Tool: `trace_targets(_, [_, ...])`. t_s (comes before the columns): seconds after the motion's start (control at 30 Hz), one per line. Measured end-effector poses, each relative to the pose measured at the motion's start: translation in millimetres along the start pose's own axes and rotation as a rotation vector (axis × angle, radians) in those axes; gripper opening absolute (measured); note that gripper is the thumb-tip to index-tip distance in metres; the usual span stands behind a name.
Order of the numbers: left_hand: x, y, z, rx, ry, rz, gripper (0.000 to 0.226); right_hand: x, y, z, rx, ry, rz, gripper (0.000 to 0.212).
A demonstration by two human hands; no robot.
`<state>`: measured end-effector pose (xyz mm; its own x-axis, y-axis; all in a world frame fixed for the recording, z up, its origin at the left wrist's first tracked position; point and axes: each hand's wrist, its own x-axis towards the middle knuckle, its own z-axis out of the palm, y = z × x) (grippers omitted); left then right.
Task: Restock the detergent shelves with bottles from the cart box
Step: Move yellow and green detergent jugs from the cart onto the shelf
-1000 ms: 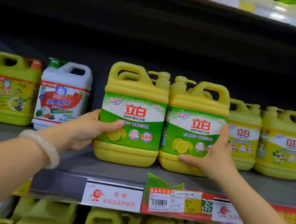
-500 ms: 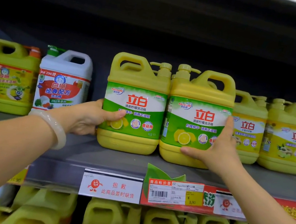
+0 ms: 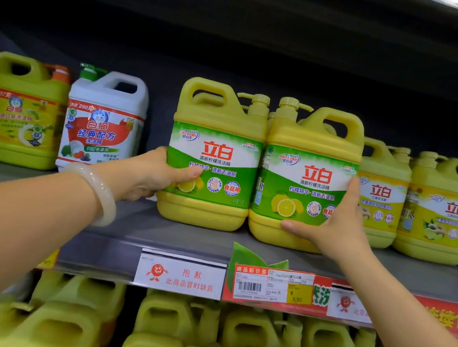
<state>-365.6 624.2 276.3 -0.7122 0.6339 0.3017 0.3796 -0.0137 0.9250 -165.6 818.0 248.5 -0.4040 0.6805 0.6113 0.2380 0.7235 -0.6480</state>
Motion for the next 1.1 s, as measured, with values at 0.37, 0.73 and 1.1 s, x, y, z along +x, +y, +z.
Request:
trace_targets(0.37, [-70.2,6.8,-18.2,0.616,0.323,0.211,0.082,-47.5,-53.3,13.1,-0.125,0.101,-0.416,0.103])
trace_targets(0.73, [-267.1,-60.8,-145.9,1.312,0.33,-0.068,0.064,-244.9,-198.2,165.4,0.016,-0.661,-0.864,0.098])
trace_targets(1.1, [-519.6,-227.4,-315.5,1.295,0.065,-0.925,0.068,-528.6,-266.1,291.3,-0.106,-1.345,-0.908,0.083])
